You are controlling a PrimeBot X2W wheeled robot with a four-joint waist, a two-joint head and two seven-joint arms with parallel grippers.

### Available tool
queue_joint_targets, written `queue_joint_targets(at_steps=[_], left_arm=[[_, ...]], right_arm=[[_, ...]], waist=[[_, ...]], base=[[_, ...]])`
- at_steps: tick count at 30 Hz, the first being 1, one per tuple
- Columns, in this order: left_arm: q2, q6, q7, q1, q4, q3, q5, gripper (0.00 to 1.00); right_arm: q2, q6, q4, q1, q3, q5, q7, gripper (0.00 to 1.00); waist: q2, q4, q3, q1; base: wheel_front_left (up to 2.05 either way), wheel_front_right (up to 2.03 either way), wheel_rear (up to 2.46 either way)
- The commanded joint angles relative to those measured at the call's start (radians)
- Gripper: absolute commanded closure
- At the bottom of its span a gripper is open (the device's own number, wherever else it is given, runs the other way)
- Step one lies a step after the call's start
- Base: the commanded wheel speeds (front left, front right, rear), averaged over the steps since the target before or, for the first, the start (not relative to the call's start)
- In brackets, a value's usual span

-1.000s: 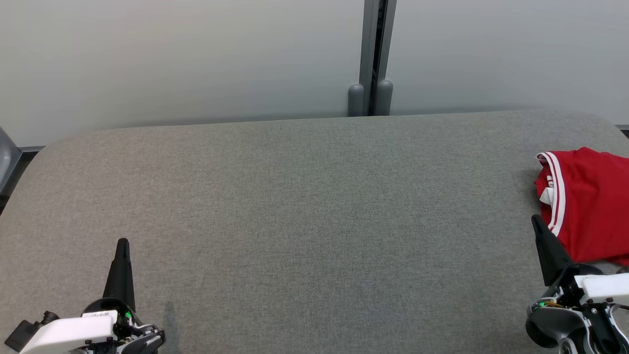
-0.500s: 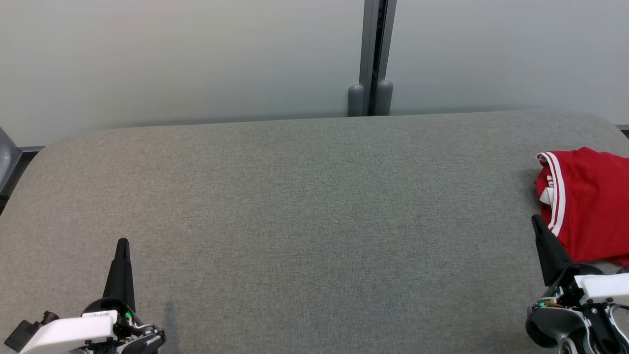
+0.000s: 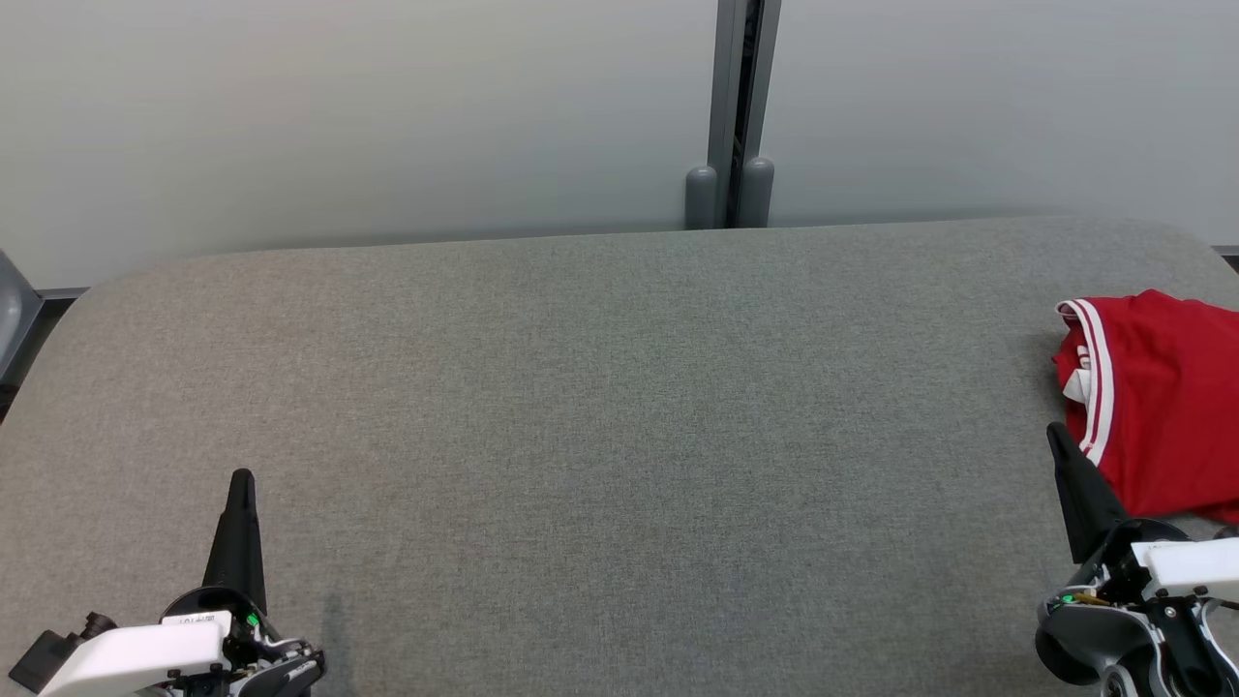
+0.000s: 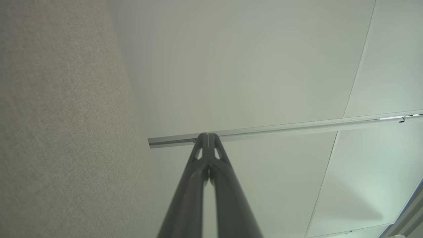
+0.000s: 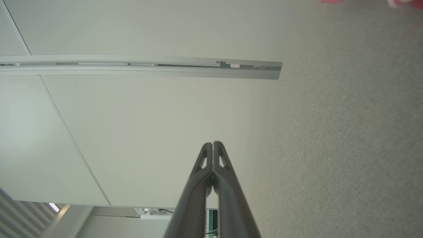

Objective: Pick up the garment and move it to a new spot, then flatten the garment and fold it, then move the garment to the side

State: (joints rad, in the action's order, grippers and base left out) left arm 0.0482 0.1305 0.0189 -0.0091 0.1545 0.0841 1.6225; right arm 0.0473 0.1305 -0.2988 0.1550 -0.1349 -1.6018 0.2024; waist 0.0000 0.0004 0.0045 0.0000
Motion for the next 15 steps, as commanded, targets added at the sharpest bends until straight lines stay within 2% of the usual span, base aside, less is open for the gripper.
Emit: queue_joint_targets(at_steps=[1,15], left_arm=[[0.002,0.004,0.004,-0.019,0.000,0.005,0.000,1.00],[0.002,0.004,0.004,-0.019,0.000,0.005,0.000,1.00]], right_arm=[[0.005,0.001,0.002,0.007,-0.003,-0.005,0.001,1.00],[0.005,0.001,0.002,0.007,-0.003,-0.005,0.001,1.00]], waist=[[0.0000,0.000,0.000,0.0000],[0.0000,0.000,0.000,0.0000]], base=[[0.00,0.00,0.00],[0.00,0.00,0.00]])
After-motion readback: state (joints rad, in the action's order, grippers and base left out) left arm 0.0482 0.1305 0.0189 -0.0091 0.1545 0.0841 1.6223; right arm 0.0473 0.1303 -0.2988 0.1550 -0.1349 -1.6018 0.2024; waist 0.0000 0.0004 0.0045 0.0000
